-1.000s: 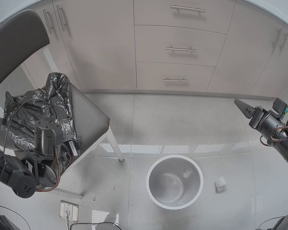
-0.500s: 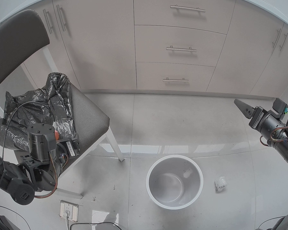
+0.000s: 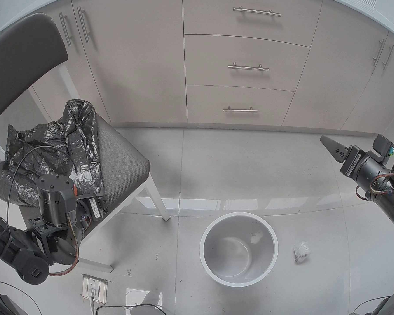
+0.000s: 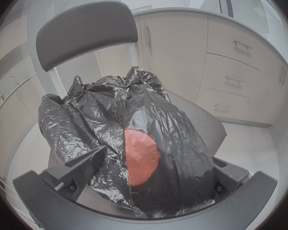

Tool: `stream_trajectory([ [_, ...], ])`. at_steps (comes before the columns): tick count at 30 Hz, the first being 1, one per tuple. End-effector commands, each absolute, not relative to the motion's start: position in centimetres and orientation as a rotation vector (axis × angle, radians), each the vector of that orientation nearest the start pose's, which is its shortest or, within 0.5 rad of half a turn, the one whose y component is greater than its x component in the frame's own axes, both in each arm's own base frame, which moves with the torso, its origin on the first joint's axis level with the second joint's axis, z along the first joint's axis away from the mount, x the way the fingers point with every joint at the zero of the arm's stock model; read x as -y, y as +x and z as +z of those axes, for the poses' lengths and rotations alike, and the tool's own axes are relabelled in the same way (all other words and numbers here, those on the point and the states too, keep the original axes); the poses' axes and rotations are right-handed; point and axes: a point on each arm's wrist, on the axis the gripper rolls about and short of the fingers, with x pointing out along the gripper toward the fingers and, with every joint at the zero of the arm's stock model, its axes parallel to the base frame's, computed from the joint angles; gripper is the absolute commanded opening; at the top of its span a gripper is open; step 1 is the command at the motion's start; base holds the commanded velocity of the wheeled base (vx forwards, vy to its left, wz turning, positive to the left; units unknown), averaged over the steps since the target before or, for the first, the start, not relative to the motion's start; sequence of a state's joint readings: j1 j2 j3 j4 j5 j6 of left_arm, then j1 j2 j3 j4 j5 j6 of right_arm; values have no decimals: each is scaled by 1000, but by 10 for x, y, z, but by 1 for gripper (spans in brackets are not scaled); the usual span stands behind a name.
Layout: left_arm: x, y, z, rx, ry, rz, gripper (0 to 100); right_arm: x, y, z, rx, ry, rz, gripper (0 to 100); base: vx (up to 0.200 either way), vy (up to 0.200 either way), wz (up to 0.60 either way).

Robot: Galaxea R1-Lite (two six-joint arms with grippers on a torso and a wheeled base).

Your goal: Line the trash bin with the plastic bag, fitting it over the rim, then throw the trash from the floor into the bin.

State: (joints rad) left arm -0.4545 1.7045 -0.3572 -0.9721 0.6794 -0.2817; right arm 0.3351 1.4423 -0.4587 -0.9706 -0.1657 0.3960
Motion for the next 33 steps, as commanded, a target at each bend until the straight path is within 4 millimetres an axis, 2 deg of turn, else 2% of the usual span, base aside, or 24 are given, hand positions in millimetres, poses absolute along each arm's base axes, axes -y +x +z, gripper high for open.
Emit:
stream_trajectory([
  [1,93,225,107,-287,-70,269,100,-70,211,193,-43,394,166,100,0,0,0],
  [14,93,227,103,-299,-53,282,100,-70,210,195,-37,396,169,100,0,0,0],
  [15,93,228,102,-302,-52,283,0,-70,210,195,-37,396,169,100,0,0,0],
  [33,86,231,104,-279,-67,308,0,-69,208,193,-40,393,168,100,0,0,0],
])
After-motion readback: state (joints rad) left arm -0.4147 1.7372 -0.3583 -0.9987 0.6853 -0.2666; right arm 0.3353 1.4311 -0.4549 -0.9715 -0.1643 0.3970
